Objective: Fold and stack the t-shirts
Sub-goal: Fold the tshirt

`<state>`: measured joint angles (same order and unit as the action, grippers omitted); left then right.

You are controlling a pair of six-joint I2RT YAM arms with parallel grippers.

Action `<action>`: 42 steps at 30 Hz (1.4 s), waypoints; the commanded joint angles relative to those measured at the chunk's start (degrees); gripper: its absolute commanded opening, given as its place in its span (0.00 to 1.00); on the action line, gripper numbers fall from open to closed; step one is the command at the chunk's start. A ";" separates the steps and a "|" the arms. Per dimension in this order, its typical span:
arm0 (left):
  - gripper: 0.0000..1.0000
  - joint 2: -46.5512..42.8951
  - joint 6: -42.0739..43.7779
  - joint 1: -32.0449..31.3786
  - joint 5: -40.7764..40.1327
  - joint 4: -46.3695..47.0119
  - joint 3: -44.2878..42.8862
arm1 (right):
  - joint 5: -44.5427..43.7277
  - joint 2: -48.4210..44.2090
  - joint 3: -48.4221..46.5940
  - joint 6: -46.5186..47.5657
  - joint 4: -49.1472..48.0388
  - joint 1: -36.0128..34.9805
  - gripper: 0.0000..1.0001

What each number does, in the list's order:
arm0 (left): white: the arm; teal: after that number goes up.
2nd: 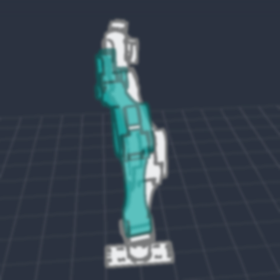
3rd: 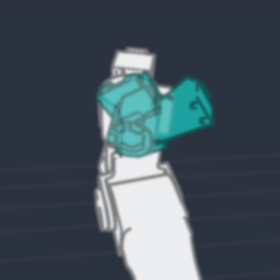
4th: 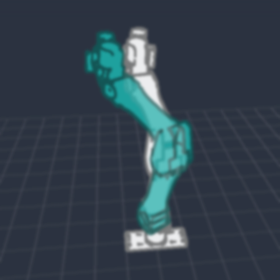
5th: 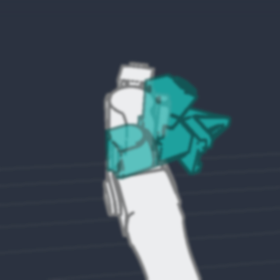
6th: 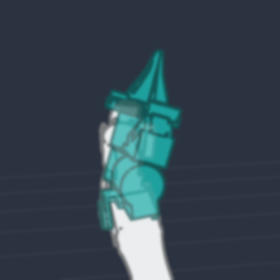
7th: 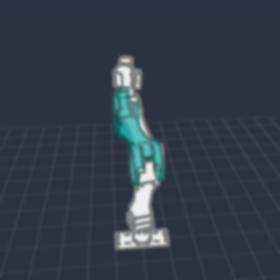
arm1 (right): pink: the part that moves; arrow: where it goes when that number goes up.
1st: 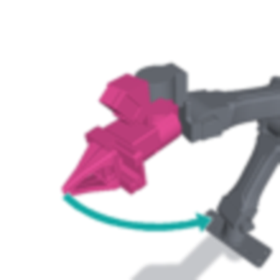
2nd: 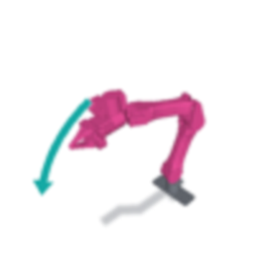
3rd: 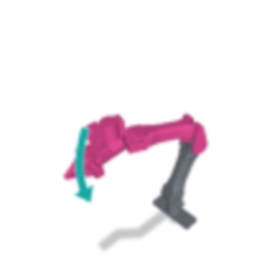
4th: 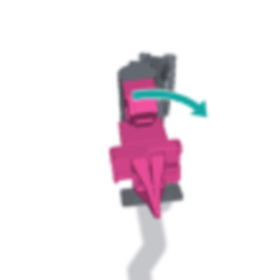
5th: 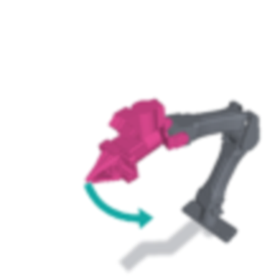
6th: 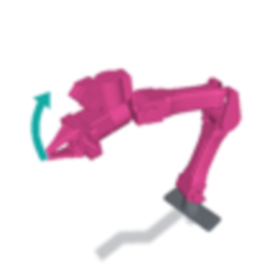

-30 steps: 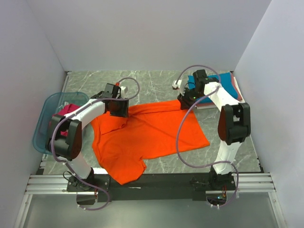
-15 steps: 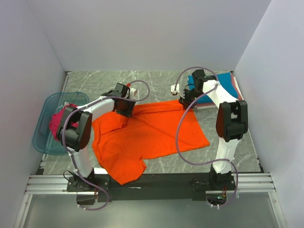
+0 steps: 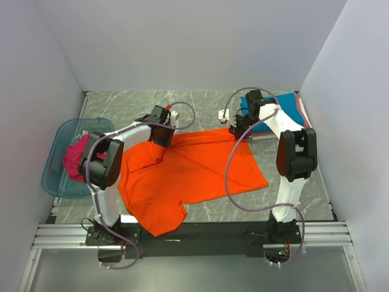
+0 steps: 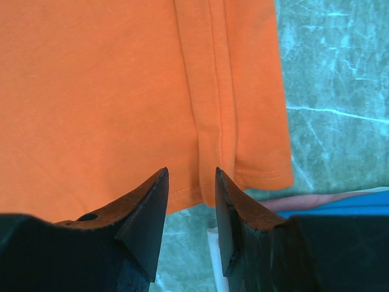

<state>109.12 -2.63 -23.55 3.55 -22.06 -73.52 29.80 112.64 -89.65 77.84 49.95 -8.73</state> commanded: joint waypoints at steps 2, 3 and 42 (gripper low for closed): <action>0.32 1.27 -0.62 -0.53 -0.12 1.85 -2.07 | 0.17 -0.67 -0.09 0.64 -1.70 0.38 0.43; 0.32 1.36 -0.62 -0.71 -0.30 1.85 -2.16 | 0.08 -0.67 -0.09 0.73 -1.79 0.47 0.43; 0.01 -2.42 -0.36 -0.79 1.98 -1.14 -1.63 | -8.18 0.74 7.82 2.94 -7.41 -0.32 0.33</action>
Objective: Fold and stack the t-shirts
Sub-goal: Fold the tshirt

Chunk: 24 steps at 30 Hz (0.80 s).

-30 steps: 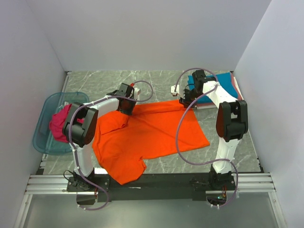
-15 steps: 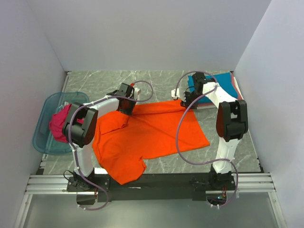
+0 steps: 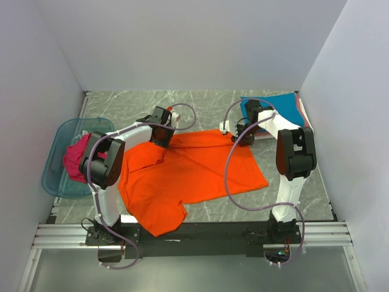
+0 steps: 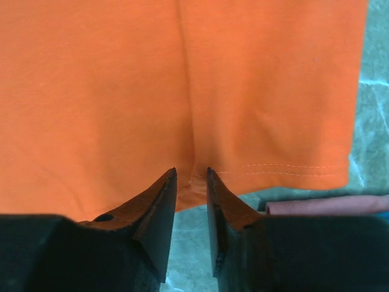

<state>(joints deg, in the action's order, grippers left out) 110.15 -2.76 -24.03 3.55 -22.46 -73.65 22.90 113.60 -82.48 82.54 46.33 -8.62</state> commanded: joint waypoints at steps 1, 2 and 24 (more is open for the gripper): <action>0.01 -3.54 -0.22 -0.31 1.99 -0.83 -1.41 | -1.36 -0.31 1.09 -1.95 -4.31 -0.43 0.31; 0.01 -3.62 -0.14 -0.31 1.99 -0.92 -1.50 | -1.62 -0.57 1.26 -2.21 -5.27 -0.34 0.27; 0.33 -6.61 0.39 -0.23 2.78 -4.70 0.69 | -6.02 -6.55 7.33 -5.72 -12.75 0.27 0.13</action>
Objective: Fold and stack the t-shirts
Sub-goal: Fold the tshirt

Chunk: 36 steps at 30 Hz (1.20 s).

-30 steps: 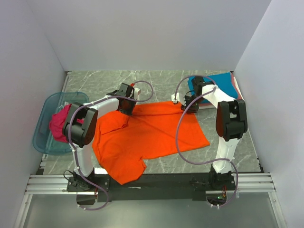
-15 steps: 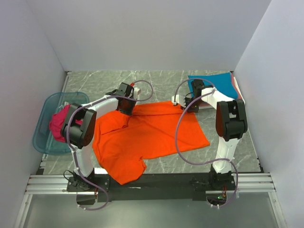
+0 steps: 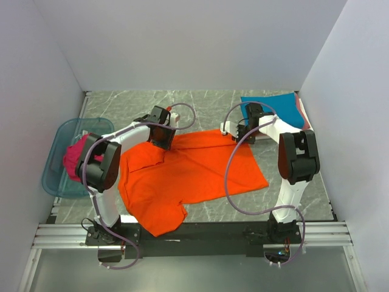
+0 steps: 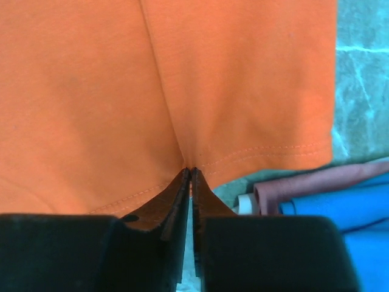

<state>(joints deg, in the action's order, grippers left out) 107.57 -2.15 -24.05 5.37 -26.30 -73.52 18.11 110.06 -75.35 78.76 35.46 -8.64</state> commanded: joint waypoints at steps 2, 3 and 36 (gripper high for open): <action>0.44 -5.96 -2.14 -0.21 -2.71 0.81 2.23 | -0.01 -4.06 0.29 -3.78 -1.89 0.64 0.32; 0.48 -8.84 -2.94 -0.20 -4.90 1.86 2.93 | 2.09 -4.76 0.55 -4.49 -1.98 0.65 0.35; 0.57 -3.16 -32.56 19.48 -26.28 3.54 2.68 | 8.79 3.84 -16.75 -49.32 -3.82 -0.50 0.27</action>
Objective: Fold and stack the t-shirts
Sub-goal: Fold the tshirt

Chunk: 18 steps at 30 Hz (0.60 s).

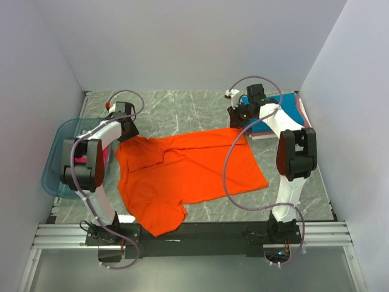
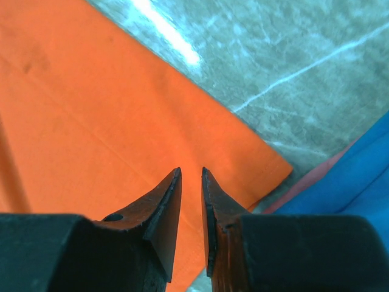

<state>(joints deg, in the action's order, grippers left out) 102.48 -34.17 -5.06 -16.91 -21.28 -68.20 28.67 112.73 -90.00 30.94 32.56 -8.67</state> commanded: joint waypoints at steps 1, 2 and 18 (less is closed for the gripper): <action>0.57 2.37 -0.28 0.58 -4.10 -1.31 -3.16 | -2.55 1.44 -2.37 -1.67 -1.00 -0.47 0.27; 0.57 3.16 -0.28 0.84 -4.10 -1.14 -3.42 | -2.82 1.70 -2.73 -1.58 -0.66 -0.56 0.27; 0.43 9.32 0.07 3.04 -9.02 -1.75 -9.49 | -5.99 3.55 -4.57 -1.58 -0.47 -1.44 0.27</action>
<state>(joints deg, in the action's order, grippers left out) 111.33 -34.09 -3.40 -21.54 -22.39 -74.78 24.51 115.68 -91.90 29.63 32.93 -9.28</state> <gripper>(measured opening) 0.427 0.272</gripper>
